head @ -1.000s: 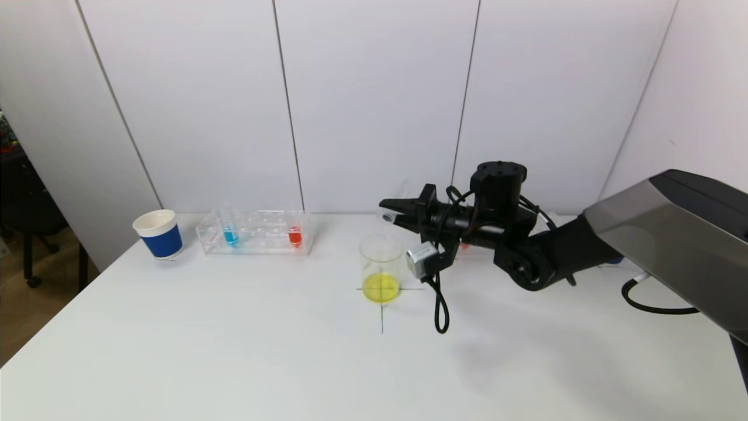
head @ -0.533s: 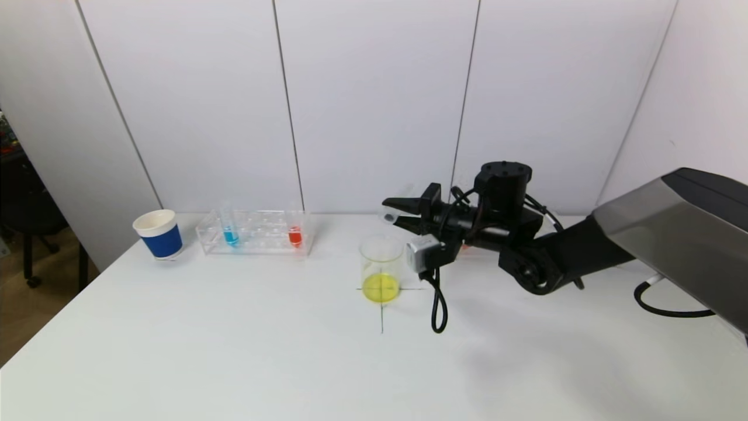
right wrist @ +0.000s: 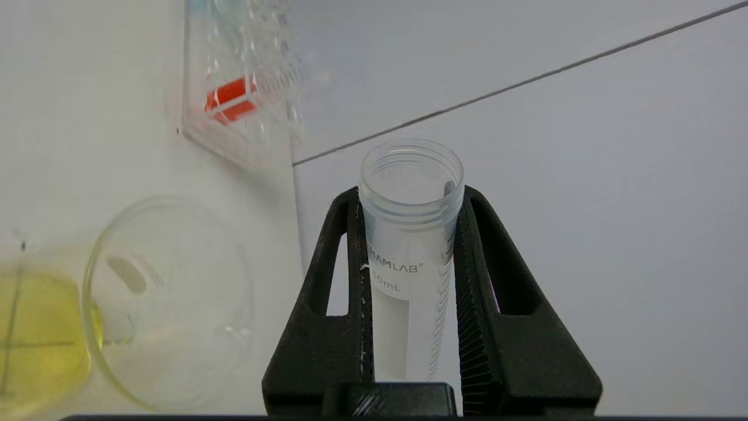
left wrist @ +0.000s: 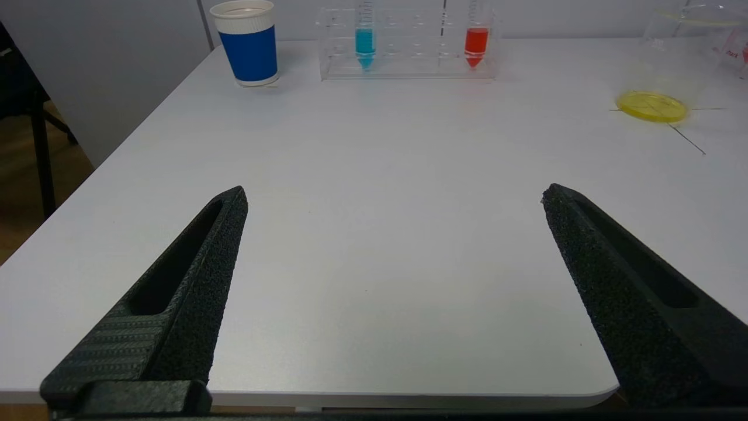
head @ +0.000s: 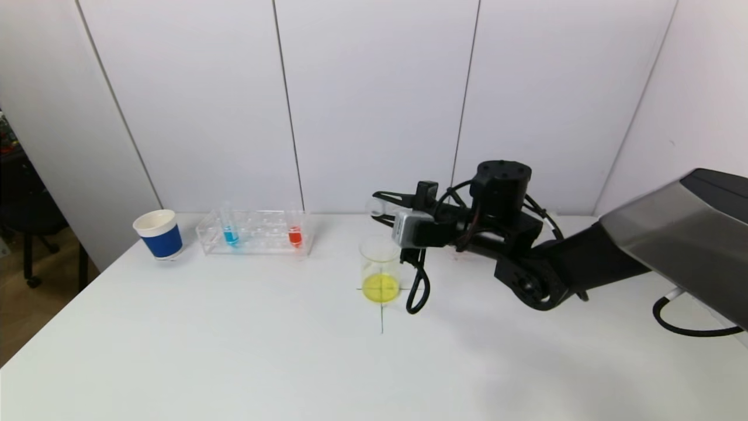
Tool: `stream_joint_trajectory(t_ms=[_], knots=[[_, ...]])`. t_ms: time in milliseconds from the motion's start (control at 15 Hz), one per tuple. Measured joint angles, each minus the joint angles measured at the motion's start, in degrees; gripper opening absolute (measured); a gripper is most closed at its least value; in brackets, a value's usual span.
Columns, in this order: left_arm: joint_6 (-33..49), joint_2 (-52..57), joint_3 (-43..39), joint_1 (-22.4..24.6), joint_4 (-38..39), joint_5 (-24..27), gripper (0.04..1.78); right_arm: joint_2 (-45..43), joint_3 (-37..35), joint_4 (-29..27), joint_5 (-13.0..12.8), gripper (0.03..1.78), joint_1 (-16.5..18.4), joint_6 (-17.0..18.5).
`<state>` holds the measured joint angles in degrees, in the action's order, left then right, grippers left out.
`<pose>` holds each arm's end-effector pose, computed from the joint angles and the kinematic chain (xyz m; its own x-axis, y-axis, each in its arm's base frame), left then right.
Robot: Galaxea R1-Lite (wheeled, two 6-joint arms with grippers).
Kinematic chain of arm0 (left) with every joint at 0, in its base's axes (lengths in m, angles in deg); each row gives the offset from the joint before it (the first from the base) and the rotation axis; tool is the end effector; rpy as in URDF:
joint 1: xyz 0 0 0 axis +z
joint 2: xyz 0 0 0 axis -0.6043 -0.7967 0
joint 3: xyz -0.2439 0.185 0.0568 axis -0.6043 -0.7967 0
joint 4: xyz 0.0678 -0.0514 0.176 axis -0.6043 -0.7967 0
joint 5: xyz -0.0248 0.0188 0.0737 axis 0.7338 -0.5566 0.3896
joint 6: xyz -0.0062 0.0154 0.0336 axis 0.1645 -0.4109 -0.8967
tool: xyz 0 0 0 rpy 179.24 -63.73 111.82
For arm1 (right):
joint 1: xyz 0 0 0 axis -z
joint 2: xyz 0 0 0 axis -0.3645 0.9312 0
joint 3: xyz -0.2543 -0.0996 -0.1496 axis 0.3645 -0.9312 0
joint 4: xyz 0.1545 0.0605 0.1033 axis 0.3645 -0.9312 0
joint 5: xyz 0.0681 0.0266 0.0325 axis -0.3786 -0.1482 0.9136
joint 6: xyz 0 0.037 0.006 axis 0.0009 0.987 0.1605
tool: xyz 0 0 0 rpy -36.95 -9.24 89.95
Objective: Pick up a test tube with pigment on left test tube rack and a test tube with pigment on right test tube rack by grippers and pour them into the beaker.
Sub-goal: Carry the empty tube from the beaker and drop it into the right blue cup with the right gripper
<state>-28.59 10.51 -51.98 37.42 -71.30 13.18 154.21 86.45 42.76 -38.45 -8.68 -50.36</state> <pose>-0.0136 -0.0001 0.0758 1.0000 0.0041 0.0028 -0.0041 1.0000 -0.0085 0.3825 0.2418 0.1370 0.5244 0.8513 -0.0155 -0.3726 0.2132 -0.9032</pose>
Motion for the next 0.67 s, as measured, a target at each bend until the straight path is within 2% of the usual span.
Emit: stream_joint_trajectory(t_ms=[133, 400, 667], knots=[[0.02, 0.0, 0.0, 0.0, 0.0, 0.0, 1.76, -0.65, -0.06, 1.62, -3.62, 0.46, -1.35, 5.12], [0.02, 0.0, 0.0, 0.0, 0.0, 0.0, 1.76, -2.65, 0.0, 3.52, -14.73, 0.46, -4.67, 18.01], [0.02, 0.0, 0.0, 0.0, 0.0, 0.0, 1.76, -5.07, 0.46, 3.47, -21.86, 0.46, -5.66, 28.22]])
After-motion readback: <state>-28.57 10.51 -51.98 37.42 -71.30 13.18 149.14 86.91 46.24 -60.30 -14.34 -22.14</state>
